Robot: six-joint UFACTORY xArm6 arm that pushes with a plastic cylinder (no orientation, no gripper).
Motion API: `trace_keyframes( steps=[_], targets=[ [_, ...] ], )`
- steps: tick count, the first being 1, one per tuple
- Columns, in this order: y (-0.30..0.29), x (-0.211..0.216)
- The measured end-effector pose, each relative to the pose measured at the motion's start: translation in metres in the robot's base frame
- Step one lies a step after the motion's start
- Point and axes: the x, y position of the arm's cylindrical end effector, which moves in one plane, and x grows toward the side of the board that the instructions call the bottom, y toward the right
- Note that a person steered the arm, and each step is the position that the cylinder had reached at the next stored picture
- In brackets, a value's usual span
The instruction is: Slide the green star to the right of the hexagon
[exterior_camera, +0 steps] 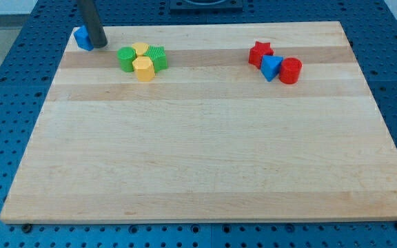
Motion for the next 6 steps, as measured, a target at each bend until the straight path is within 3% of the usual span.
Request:
trace_keyframes(
  steps=[6],
  targets=[
    [0.114,0.02]
  ],
)
